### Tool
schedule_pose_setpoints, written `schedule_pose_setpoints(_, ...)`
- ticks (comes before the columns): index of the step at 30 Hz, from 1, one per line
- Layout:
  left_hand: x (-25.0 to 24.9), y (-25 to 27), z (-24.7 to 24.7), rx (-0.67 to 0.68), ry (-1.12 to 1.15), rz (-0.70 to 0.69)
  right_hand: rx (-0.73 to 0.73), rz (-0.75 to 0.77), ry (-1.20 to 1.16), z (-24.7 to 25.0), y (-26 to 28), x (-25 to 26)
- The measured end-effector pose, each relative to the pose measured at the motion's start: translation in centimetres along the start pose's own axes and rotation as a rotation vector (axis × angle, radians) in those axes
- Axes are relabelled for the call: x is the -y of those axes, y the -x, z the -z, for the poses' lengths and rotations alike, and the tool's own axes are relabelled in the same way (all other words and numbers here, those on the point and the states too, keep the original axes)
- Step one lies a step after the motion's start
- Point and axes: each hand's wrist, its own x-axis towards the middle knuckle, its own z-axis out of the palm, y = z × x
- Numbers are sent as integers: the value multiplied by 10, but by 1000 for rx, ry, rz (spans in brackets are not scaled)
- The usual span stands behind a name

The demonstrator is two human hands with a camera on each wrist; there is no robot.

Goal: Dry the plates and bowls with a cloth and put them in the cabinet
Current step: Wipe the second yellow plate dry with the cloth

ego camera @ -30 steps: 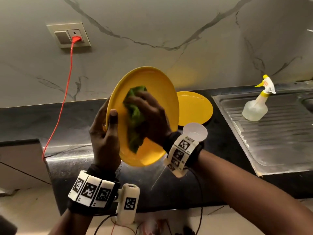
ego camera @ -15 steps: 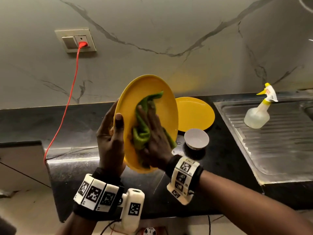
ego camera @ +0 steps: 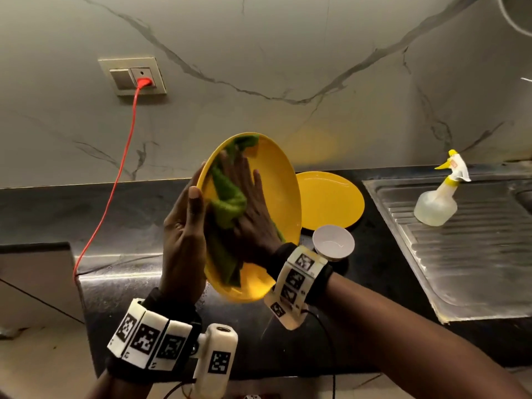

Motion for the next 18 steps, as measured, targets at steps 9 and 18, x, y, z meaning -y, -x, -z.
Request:
schedule_pose_setpoints(9, 6, 10, -5, 37, -37, -112, -231, -415, -379, -4, 10, 4)
schedule_pose_setpoints(18, 10, -3, 8, 41, -25, 40, -26, 64, -247, -8, 34, 39)
